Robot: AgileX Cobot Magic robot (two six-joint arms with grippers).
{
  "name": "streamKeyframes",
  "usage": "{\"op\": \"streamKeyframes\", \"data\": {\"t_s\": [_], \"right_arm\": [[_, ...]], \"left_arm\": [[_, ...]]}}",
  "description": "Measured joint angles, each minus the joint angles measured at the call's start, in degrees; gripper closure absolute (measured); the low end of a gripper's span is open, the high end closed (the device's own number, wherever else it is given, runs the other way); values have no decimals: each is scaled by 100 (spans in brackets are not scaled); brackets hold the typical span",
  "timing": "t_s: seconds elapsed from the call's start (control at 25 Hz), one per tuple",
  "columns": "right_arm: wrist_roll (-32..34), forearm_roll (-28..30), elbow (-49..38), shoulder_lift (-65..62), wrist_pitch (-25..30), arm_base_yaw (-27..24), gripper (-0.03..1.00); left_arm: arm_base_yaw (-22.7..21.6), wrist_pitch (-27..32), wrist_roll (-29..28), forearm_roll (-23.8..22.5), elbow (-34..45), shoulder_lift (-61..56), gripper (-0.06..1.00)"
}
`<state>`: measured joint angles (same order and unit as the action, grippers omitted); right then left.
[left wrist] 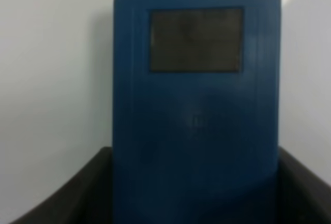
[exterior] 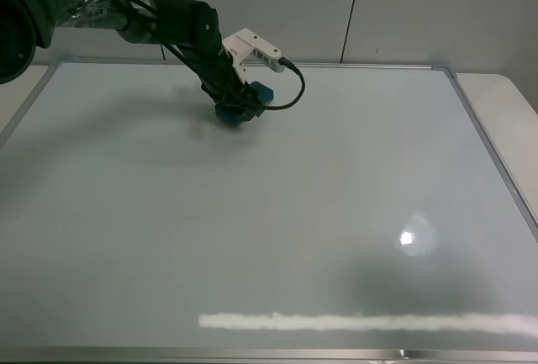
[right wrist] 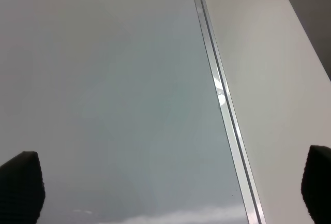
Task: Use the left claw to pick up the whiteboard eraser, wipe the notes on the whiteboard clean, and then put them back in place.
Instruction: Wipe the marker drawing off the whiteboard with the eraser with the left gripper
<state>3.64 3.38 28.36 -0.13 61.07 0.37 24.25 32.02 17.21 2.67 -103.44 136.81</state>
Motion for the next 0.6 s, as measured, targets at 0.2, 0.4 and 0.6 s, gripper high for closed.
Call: {"op": "streamKeyframes", "data": {"t_s": [0.2,0.4,0.6], "right_arm": [[0,0,0,0,0,0,-2],[0,0,0,0,0,0,-2],[0,0,0,0,0,0,-2]], "left_arm": [[-77,138,-243,-101,-7,-41,39],[-71,446,-561,-204,5,-130,39],[-71,1134,-829,-434,54,-320,39]]}}
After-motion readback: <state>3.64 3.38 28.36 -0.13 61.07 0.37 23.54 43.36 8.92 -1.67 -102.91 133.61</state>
